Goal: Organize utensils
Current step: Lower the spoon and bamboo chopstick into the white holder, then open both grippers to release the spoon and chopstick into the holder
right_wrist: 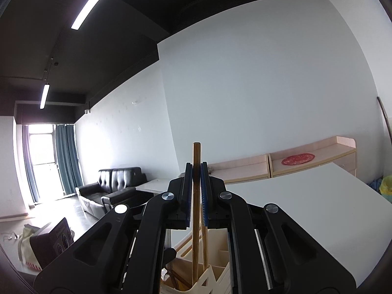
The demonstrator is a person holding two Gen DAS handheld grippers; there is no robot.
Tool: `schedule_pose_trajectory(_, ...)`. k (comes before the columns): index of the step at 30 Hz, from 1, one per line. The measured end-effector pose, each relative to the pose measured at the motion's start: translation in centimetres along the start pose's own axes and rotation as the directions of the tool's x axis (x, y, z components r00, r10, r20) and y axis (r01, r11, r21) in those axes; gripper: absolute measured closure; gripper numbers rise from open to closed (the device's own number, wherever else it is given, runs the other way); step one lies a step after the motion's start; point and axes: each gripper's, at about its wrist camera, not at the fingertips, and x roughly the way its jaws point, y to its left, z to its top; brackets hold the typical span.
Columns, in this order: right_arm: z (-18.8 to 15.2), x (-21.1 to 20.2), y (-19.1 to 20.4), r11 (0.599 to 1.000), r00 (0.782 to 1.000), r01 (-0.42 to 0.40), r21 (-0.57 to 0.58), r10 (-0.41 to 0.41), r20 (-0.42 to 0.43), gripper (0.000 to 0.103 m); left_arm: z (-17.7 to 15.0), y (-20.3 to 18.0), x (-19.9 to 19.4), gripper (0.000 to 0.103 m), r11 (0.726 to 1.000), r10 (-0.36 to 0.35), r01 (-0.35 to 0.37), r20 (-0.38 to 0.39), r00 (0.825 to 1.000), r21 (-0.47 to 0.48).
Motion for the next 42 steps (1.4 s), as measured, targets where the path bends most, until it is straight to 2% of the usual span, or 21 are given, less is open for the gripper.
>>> schedule_pose_trajectory(3, -0.5, 0.0, 0.4, 1.0, 1.0, 0.014, -0.018, -0.015, -0.024, 0.097, 0.1, -0.4, -0.4, 0.091, 1.0, 0.007, -0.007, -0.021, 1.0, 0.003)
schedule_pose_trajectory(8, -1.0, -0.4, 0.3, 0.999, 0.998, 0.045, -0.01, -0.046, -0.039, 0.097, 0.6, -0.6, -1.2, 0.091, 0.999, 0.003, -0.005, -0.049, 0.999, -0.044)
schedule_pose_trajectory(15, -1.8, 0.0, 1.0, 0.996, 0.993, 0.075, -0.042, -0.079, -0.09, 0.097, 1.1, -1.3, -2.3, 0.09, 0.999, 0.016, -0.018, -0.057, 0.998, -0.029)
schedule_pose_trajectory(17, -2.0, 0.2, 1.3, 0.996, 0.991, 0.08, -0.049, -0.085, -0.108, 0.097, 1.2, -1.4, -2.6, 0.086, 0.999, 0.021, -0.022, -0.057, 0.998, -0.027)
schedule_pose_trajectory(19, -2.2, 0.3, 1.4, 0.995, 0.988, 0.082, -0.049, -0.088, -0.127, 0.097, 1.3, -1.7, -3.3, 0.069, 0.999, 0.034, -0.035, -0.051, 0.998, -0.023)
schedule_pose_trajectory(21, -2.5, 0.4, 1.7, 0.994, 0.986, 0.091, -0.054, -0.097, -0.139, 0.097, 1.3, -2.0, -4.2, 0.064, 0.999, 0.04, -0.041, -0.04, 0.998, -0.024)
schedule_pose_trajectory(32, -3.1, 0.2, 2.0, 0.996, 0.978, 0.088, -0.035, -0.093, -0.187, 0.095, 1.2, -2.6, -7.0, 0.064, 0.998, 0.049, -0.05, -0.043, 0.998, -0.027)
schedule_pose_trajectory(38, -3.0, -0.2, 2.2, 0.995, 0.974, 0.098, -0.024, -0.101, -0.201, 0.095, 1.1, -2.6, -8.3, 0.063, 0.997, 0.078, -0.078, -0.054, 0.996, -0.006)
schedule_pose_trajectory(42, -2.6, -0.8, 2.3, 0.993, 0.975, 0.116, -0.007, -0.115, -0.19, 0.087, 1.0, -2.4, -8.6, 0.062, 0.997, 0.082, -0.082, -0.072, 0.994, 0.001)
